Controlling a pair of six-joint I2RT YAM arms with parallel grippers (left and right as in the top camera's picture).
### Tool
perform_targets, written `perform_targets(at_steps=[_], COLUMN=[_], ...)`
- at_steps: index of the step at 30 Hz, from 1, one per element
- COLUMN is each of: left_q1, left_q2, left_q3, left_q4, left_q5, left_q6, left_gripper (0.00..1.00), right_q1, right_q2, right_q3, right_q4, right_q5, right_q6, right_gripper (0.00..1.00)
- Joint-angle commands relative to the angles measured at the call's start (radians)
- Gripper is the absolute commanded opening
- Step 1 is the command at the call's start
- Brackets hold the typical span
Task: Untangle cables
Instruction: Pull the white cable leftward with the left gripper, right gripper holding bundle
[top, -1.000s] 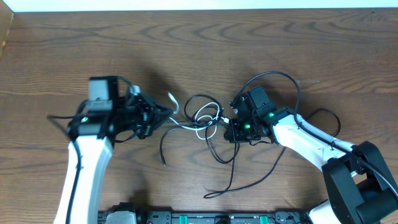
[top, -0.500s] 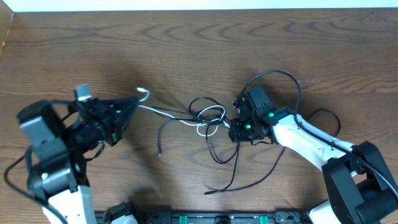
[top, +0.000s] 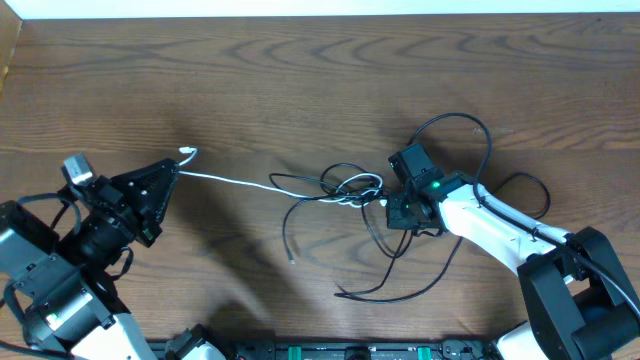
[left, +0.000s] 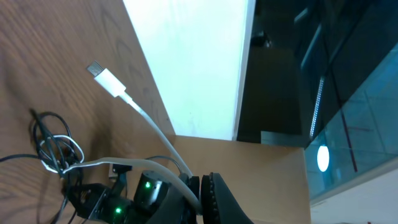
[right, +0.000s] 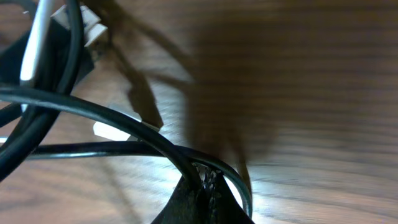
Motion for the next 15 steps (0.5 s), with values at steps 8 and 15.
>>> perform_targets(at_steps=[8,15], left_q1=[0.117,0.177], left_q2=[-0.005,-0.005], left_q3=[0.007,0.006], left_q4=[0.005,0.001], left_q5=[0.069,0.093], left_q6=[0.041,0.043], left_gripper=[0.07,0.07], right_q1=[-0.046,-0.088], right_q2=[0.001,0.001], right_q3=[0.000,0.000], right_q4=[-0.081,-0.100], right_q5=[0.252,0.254], right_q6=[0.155,0.155], right_gripper=[0.01,0.01])
